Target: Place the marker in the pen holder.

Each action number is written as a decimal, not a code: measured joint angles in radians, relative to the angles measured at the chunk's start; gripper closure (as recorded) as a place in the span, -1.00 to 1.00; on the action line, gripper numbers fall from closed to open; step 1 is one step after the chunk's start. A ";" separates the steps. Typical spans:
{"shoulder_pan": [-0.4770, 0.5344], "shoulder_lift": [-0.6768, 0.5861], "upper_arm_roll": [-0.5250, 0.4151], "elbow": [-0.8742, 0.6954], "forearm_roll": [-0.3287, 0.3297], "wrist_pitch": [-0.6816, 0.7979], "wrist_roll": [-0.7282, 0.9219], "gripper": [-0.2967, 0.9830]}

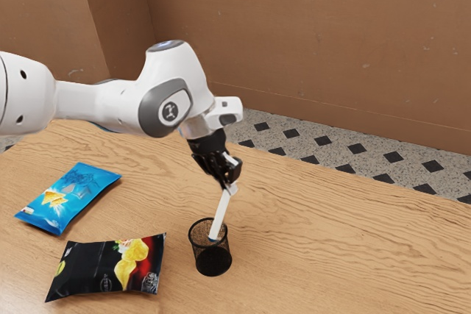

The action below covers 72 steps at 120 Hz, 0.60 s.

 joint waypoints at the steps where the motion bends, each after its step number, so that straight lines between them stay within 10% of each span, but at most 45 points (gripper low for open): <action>1: 0.000 -0.003 0.000 -0.004 0.002 0.001 -0.001 0.57; 29: 0.001 -0.080 -0.013 -0.098 0.061 0.011 -0.030 0.53; 53: -0.001 -0.104 -0.020 -0.098 0.097 0.008 -0.041 -0.08; 72: 0.138 0.096 -0.079 0.363 0.204 -0.148 -0.035 -0.31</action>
